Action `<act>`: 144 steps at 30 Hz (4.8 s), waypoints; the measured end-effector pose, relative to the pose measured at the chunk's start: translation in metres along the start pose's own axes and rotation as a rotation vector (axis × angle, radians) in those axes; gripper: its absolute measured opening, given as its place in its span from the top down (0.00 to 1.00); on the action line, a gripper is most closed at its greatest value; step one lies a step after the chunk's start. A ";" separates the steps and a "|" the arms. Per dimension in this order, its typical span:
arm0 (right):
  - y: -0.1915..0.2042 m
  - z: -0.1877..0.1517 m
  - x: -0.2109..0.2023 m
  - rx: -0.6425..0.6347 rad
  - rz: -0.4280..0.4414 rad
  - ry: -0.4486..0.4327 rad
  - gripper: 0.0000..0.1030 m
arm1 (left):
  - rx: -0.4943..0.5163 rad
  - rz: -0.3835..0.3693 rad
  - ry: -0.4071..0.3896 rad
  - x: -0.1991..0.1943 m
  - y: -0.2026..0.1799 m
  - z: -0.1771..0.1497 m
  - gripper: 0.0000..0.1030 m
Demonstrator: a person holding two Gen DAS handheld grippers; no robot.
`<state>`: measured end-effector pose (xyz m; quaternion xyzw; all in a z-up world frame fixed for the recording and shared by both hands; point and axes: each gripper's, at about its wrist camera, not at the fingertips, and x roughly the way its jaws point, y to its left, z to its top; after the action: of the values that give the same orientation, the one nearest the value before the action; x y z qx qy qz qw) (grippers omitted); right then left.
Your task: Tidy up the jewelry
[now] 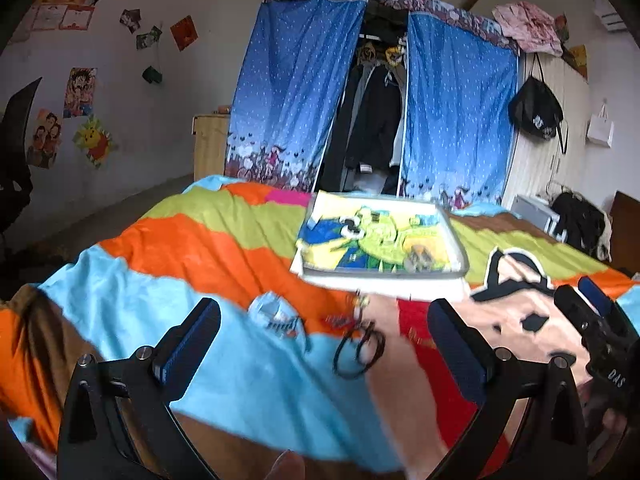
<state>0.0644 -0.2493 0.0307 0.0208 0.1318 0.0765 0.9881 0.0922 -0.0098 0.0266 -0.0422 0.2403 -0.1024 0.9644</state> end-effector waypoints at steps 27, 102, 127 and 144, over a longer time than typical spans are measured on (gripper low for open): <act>0.015 -0.059 0.032 0.068 -0.019 0.409 0.00 | -0.039 0.073 0.332 0.025 0.032 -0.054 0.02; 0.023 -0.037 0.242 0.261 0.428 0.463 0.95 | -0.180 -0.019 0.256 0.197 0.101 0.010 0.78; -0.062 -0.027 0.350 0.192 0.156 0.421 0.95 | -0.155 -0.024 0.443 0.392 0.038 0.061 0.79; -0.051 -0.007 0.313 0.038 0.060 0.345 0.61 | -0.210 -0.010 0.341 0.340 0.042 0.088 0.37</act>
<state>0.3680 -0.2502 -0.0597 0.0300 0.3002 0.1060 0.9475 0.4353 -0.0404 -0.0559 -0.1260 0.4092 -0.0874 0.8995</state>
